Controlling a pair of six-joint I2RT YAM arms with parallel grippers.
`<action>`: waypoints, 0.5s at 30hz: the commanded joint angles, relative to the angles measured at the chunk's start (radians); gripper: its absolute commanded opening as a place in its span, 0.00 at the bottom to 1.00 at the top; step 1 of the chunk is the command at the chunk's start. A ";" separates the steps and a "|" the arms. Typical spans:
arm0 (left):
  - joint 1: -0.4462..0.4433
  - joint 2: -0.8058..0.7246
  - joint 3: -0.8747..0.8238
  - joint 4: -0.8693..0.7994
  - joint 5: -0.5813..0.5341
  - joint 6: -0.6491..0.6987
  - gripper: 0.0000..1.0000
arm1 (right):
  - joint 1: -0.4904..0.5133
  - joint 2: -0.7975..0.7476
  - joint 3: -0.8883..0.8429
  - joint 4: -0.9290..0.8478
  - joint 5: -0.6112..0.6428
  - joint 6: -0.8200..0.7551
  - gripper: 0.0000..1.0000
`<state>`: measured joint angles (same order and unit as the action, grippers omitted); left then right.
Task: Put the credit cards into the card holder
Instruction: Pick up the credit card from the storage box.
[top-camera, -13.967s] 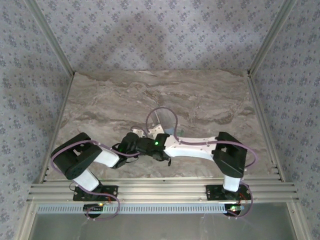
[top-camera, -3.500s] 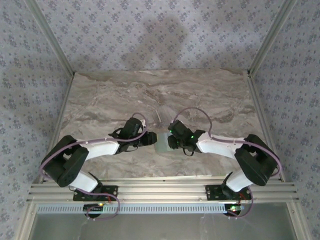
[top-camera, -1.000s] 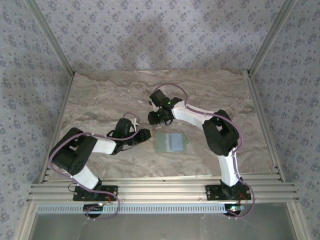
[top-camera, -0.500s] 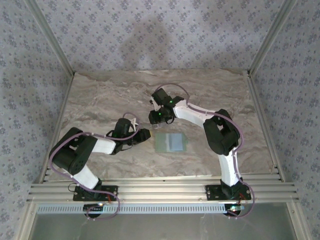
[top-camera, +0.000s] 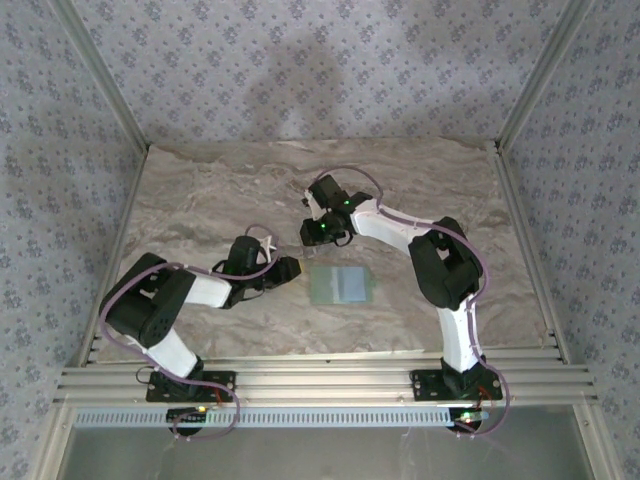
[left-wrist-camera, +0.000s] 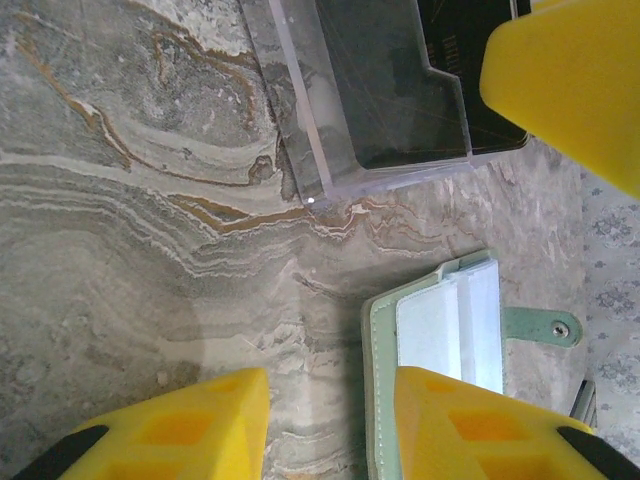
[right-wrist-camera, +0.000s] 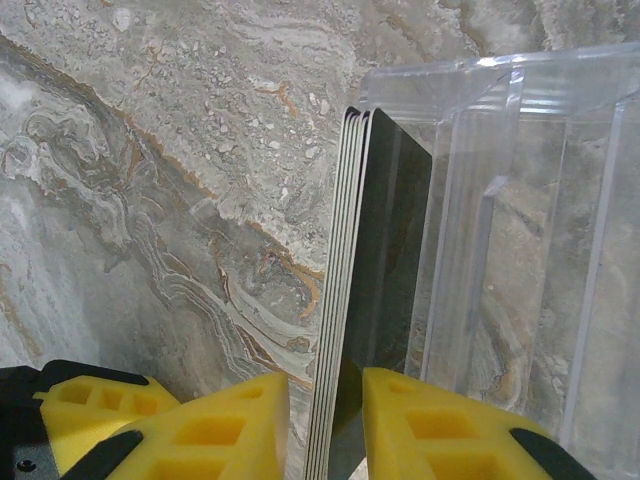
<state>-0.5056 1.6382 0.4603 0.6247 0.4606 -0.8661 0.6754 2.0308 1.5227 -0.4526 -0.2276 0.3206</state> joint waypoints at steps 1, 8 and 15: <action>0.007 0.047 -0.024 -0.054 -0.046 0.010 0.38 | -0.003 -0.025 -0.015 -0.008 -0.030 -0.003 0.28; 0.008 0.058 -0.022 -0.049 -0.045 0.010 0.38 | -0.005 -0.040 -0.018 -0.010 -0.036 -0.001 0.26; 0.008 0.066 -0.022 -0.043 -0.042 0.007 0.38 | -0.010 -0.044 -0.017 -0.015 -0.036 0.000 0.24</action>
<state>-0.5018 1.6459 0.4587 0.6373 0.4763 -0.8665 0.6735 2.0212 1.5135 -0.4458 -0.2443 0.3210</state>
